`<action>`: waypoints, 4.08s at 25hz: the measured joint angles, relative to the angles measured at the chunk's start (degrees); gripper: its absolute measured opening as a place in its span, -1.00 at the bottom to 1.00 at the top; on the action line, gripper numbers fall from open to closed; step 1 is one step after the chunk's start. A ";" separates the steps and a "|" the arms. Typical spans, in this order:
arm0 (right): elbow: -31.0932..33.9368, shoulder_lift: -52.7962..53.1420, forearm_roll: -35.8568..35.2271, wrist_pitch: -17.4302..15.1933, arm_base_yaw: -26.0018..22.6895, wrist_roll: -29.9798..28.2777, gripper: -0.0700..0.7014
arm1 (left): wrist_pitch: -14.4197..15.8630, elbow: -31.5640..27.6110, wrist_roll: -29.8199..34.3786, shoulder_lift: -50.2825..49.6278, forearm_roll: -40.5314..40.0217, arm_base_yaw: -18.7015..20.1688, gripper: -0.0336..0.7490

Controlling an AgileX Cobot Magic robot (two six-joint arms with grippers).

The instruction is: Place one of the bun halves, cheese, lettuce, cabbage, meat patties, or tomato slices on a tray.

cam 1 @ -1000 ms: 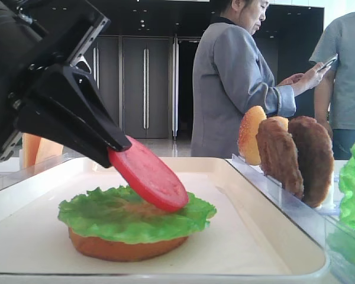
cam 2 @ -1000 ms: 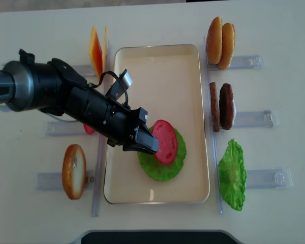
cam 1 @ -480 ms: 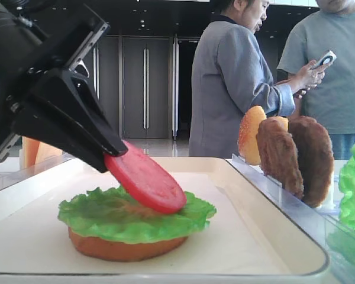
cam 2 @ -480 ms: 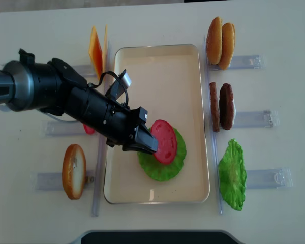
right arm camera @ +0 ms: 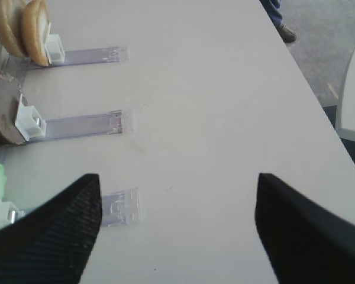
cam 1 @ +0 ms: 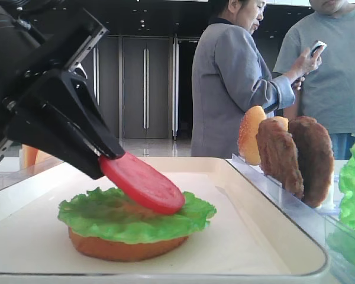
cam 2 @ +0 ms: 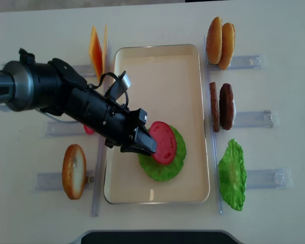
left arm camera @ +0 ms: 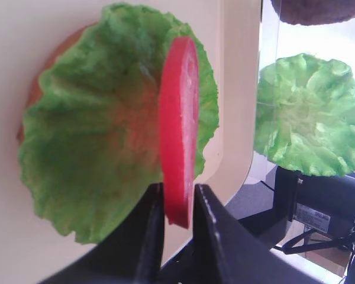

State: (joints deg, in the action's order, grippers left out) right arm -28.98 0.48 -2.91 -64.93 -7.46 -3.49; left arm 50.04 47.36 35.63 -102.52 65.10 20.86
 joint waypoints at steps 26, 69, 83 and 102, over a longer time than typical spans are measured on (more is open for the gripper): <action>0.00 0.00 0.00 0.00 0.00 0.00 0.51 | 2.72 0.00 -9.36 0.00 -8.50 0.00 0.33; 0.00 0.00 -0.05 0.00 0.00 0.00 0.51 | 1.77 22.83 -42.67 10.56 -71.10 0.00 0.33; 0.00 0.00 -0.05 0.00 0.00 0.00 0.51 | 5.99 22.83 -41.51 10.56 -68.89 -18.52 0.32; 0.00 0.00 -0.05 0.00 0.00 0.00 0.51 | 13.45 22.83 -30.15 23.12 -59.52 -22.76 0.32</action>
State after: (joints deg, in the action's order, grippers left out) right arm -28.98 0.48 -2.96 -64.93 -7.46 -3.49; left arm 63.49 70.18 5.48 -79.39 5.58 -1.90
